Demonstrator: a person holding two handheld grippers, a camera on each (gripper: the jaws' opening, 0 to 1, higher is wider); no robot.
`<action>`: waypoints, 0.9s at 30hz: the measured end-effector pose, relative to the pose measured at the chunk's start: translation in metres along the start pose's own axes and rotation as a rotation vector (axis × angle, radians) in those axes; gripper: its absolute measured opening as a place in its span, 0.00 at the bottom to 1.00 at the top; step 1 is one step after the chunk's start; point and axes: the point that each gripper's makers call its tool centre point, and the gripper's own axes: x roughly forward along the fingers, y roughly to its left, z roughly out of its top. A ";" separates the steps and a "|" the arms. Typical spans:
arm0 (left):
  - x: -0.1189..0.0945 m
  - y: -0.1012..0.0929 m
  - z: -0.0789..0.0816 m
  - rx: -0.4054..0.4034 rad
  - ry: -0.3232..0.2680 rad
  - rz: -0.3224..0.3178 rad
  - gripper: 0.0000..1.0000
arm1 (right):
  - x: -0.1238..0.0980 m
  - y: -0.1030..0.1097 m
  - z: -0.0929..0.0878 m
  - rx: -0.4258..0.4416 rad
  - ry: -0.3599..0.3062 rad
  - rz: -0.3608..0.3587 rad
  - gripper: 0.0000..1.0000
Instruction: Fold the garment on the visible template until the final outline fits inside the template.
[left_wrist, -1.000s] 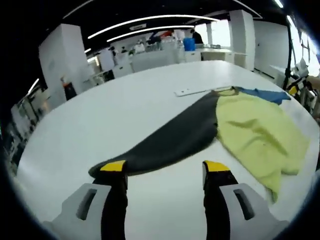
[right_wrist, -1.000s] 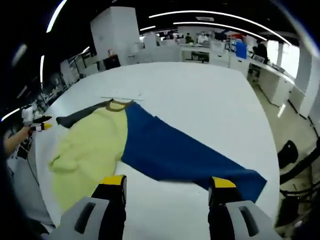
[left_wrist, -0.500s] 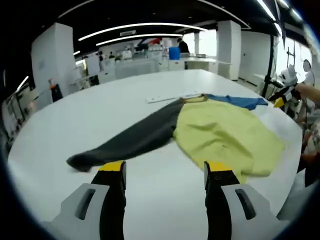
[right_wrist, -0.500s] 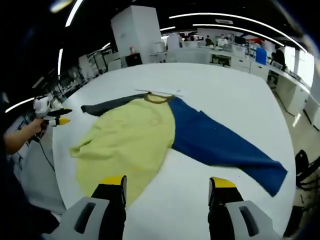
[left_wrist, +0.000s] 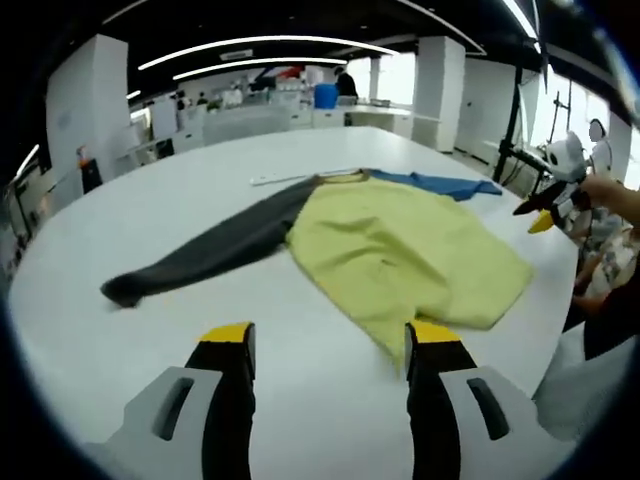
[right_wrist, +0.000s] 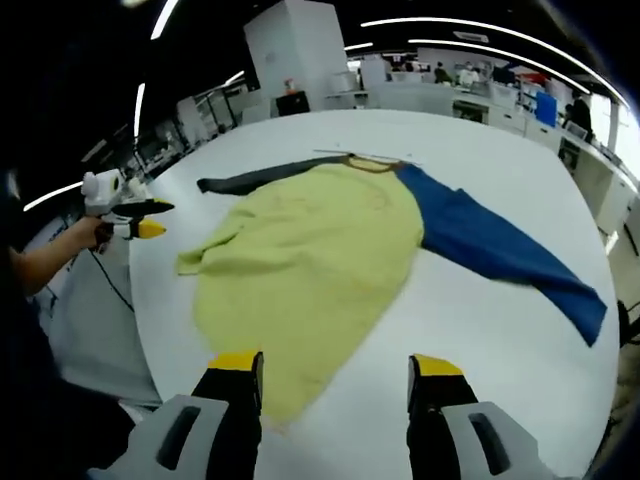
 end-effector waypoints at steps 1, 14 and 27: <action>0.001 -0.005 -0.004 -0.005 0.006 -0.011 0.56 | 0.001 0.003 -0.004 0.006 0.003 0.003 0.53; 0.013 -0.032 -0.034 -0.104 0.031 -0.021 0.46 | 0.013 0.031 -0.034 0.048 0.032 -0.016 0.40; 0.028 -0.044 -0.049 -0.218 0.043 -0.009 0.32 | 0.020 0.035 -0.057 0.103 0.064 -0.157 0.20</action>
